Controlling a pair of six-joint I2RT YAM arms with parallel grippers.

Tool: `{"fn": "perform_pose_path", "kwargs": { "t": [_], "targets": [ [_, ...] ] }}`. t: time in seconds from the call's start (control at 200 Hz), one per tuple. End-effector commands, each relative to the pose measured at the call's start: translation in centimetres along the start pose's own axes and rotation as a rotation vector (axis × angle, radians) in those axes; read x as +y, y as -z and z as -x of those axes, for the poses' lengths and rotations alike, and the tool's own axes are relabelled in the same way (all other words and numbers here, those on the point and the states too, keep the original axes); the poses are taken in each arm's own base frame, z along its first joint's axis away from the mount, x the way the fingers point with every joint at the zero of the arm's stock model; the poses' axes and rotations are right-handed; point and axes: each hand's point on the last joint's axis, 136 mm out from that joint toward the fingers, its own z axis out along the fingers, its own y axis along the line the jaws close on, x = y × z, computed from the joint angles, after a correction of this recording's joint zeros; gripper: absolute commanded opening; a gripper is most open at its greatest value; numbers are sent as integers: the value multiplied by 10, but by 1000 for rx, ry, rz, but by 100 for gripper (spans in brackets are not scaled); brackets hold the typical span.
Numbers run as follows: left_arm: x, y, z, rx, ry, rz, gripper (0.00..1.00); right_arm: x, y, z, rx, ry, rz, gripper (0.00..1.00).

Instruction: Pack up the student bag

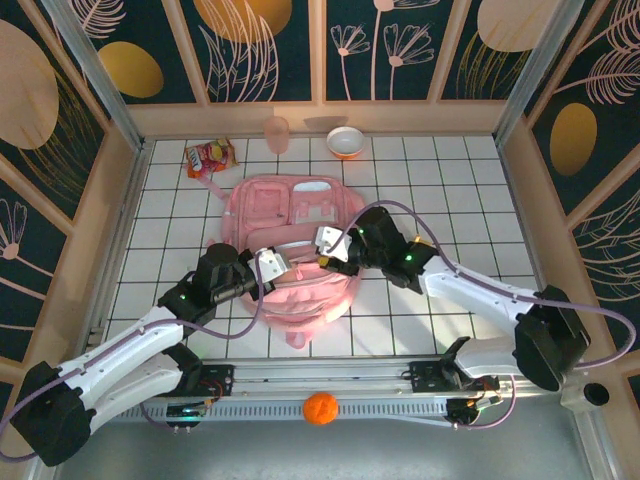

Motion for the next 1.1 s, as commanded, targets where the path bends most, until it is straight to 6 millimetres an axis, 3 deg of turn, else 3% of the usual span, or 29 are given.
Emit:
{"fn": "perform_pose_path", "kwargs": {
  "t": [0.0,0.09,0.145,0.205,0.27,0.335,0.435,0.485,0.621,0.776,0.901,1.091],
  "targets": [
    [6,7,41,-132,-55,-4,0,-8,-3,21,-67,85,4,44],
    [13,6,42,-121,-39,24,0,-8,-10,18,-50,77,15,35],
    [21,5,41,-111,-8,63,0,-13,-11,19,-45,58,2,21],
    [29,2,33,-73,28,97,0,-20,-11,25,-65,26,-23,0],
    [36,0,27,-44,88,121,1,-23,-9,34,-107,-13,-35,0],
    [43,4,31,-51,171,143,19,-25,-7,44,-149,-53,-34,0],
    [59,20,55,-113,416,184,54,-25,-7,53,-186,-117,-24,0],
    [61,27,65,-118,533,173,58,-27,-8,56,-194,-147,-33,0],
    [54,34,66,-49,852,122,53,-34,-8,66,-225,-222,-50,0],
    [25,23,46,66,1188,36,45,-38,-11,70,-224,-249,-62,0],
    [7,17,39,130,1249,6,45,-34,-12,71,-224,-244,-54,0],
    [11,7,27,146,1261,56,43,-31,-14,74,-229,-235,-38,0]
  ]
}}
